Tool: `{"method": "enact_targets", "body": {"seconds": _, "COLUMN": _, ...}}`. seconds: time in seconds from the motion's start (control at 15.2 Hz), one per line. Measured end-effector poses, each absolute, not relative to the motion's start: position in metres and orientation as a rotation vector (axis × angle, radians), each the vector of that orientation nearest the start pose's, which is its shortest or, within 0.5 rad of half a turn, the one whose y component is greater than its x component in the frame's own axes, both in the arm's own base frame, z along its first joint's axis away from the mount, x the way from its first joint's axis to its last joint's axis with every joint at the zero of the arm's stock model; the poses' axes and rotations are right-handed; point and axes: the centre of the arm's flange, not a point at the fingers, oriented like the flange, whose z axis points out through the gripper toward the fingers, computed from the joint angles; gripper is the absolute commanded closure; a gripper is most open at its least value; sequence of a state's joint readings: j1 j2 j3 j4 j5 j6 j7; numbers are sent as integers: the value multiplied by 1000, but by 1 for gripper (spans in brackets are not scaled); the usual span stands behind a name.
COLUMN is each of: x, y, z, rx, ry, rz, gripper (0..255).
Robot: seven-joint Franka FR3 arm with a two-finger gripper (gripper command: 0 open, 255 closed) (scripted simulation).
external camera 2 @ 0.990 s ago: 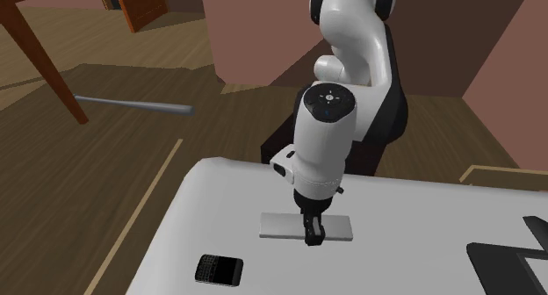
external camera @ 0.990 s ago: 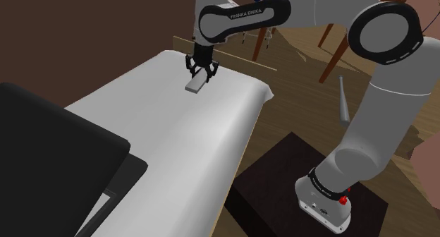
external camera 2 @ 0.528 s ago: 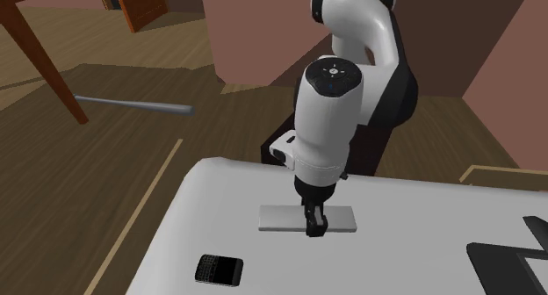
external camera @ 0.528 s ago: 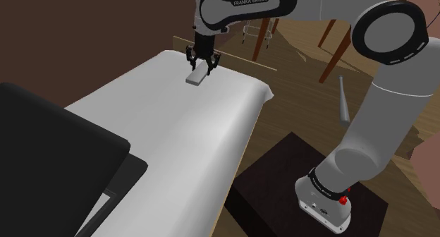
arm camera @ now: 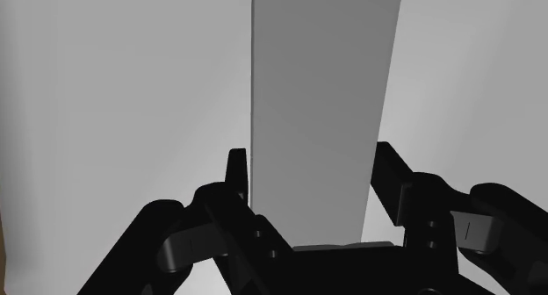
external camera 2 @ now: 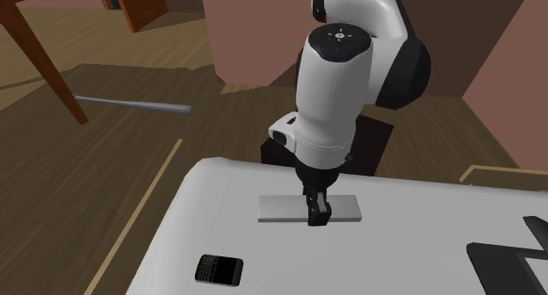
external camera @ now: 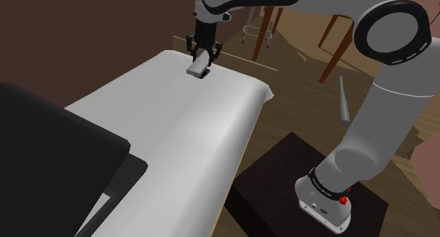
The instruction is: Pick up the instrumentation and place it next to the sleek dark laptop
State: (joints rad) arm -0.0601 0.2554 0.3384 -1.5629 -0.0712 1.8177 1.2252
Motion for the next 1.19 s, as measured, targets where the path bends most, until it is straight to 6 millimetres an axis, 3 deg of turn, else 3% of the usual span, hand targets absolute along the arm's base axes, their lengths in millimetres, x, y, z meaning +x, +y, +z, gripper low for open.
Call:
{"method": "enact_targets", "body": {"seconds": 0.92, "x": 621, "y": 150, "z": 577, "rx": -2782, "ry": 1415, "rz": -1, "gripper": 255}}
{"method": "enact_targets", "body": {"seconds": 1.19, "x": 604, "y": 185, "z": 578, "rx": -2783, "ry": 1413, "rz": 0, "gripper": 255}}
